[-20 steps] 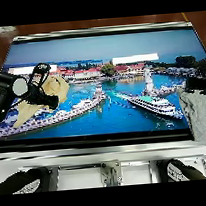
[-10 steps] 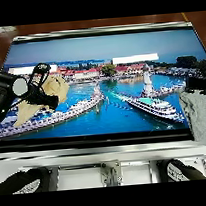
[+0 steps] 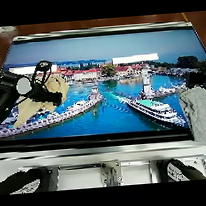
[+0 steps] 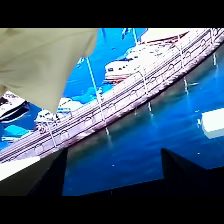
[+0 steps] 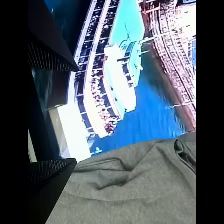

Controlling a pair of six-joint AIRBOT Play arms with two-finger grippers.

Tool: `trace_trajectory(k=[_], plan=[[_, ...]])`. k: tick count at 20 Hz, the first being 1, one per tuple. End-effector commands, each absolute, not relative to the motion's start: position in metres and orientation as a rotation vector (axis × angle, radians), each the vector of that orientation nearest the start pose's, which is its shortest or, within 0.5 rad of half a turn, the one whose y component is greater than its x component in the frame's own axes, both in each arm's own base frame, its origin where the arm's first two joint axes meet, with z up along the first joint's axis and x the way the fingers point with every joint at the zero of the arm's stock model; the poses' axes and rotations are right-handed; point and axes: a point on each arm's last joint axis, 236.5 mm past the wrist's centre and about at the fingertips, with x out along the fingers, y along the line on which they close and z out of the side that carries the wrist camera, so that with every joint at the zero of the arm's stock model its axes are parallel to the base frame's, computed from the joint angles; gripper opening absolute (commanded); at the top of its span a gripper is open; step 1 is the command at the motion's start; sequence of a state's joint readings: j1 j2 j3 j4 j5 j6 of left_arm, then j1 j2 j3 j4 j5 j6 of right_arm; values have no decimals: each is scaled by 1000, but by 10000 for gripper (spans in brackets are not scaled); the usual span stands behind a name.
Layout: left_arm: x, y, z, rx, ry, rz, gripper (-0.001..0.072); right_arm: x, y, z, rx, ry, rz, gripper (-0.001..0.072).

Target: Fold the shirts.

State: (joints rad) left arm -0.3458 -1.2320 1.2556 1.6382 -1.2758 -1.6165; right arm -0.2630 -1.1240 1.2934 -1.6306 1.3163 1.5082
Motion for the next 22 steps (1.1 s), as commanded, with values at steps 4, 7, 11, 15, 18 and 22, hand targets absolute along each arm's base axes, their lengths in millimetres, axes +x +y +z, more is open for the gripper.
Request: trace_trajectory(k=[4, 7, 11, 15, 18, 22], plan=[[385, -143, 43, 69, 1172, -240, 692, 363, -108, 104, 56, 1114, -230, 643], [411, -151, 47, 42, 1074, -248, 693, 366, -105, 94, 72, 1140, -216, 643], [469, -64, 46, -61, 1021, 33, 708, 367, -95, 77, 114, 1198, -184, 643], [516, 40, 31, -221, 1018, 225, 710, 366, -80, 70, 172, 1225, -136, 643], [522, 62, -16, -404, 1116, 251, 715, 368, -79, 71, 177, 1219, -135, 643], [520, 59, -70, -475, 1213, 216, 716, 369, -78, 71, 185, 1213, -134, 643]])
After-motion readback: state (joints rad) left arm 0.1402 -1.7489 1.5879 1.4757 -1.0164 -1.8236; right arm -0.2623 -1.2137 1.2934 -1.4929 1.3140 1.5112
